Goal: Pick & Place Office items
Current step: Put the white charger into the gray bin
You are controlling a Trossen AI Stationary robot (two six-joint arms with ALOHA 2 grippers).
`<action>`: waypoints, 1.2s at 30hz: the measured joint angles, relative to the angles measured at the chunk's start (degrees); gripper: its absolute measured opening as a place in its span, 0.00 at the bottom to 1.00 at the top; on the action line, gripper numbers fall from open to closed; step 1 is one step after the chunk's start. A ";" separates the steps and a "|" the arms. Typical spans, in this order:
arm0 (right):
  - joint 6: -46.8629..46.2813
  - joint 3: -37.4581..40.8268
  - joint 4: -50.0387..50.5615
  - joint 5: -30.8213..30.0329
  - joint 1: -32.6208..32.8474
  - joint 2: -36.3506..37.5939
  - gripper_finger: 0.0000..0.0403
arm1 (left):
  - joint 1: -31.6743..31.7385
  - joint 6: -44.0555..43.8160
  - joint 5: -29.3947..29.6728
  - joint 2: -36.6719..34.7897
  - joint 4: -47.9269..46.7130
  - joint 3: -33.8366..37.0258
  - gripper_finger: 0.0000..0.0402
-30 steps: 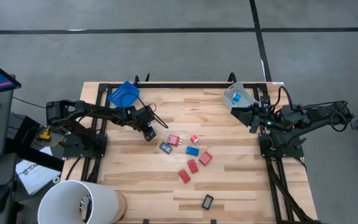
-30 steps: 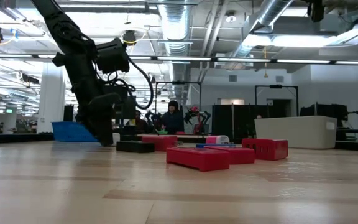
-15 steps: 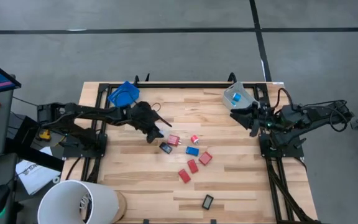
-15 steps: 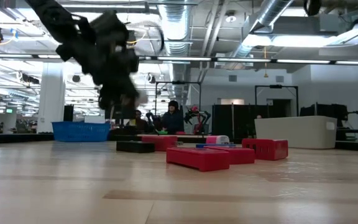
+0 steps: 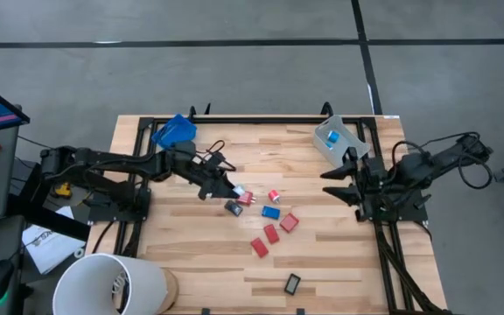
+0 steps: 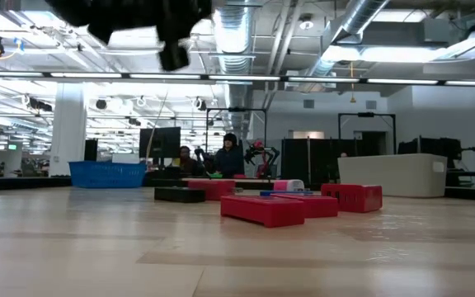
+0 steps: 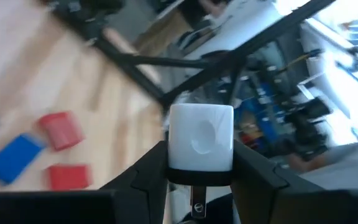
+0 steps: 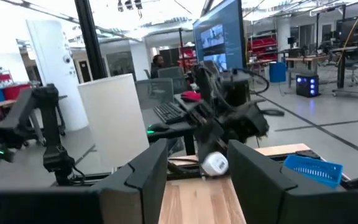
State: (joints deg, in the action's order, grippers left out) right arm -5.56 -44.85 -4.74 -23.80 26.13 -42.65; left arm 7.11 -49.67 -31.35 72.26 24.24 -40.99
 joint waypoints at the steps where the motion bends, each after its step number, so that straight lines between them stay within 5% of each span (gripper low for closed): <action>1: 0.05 -0.38 0.04 0.24 0.00 -0.60 0.40 | -0.80 -0.36 0.04 0.55 -0.13 -1.45 0.32; 9: 1.09 -6.11 3.89 2.98 -1.32 -5.76 0.42 | -5.89 -0.76 0.05 8.58 -0.29 -17.28 0.32; 17: 4.07 -12.87 7.44 3.01 -2.15 -11.13 0.64 | -9.05 -0.46 -2.54 18.13 -0.92 -30.57 0.32; 27: 4.09 -22.46 15.26 16.58 -2.10 -18.51 0.70 | -10.09 -3.55 -9.50 23.89 -0.86 -38.14 0.32; 36: 4.50 -28.04 18.65 19.52 -2.37 -22.47 0.70 | -9.94 -7.18 -13.61 24.86 0.72 -39.37 0.32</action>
State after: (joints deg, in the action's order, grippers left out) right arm -1.06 -72.89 13.92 -4.27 23.76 -65.13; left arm -2.83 -56.85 -44.96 97.12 24.96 -80.36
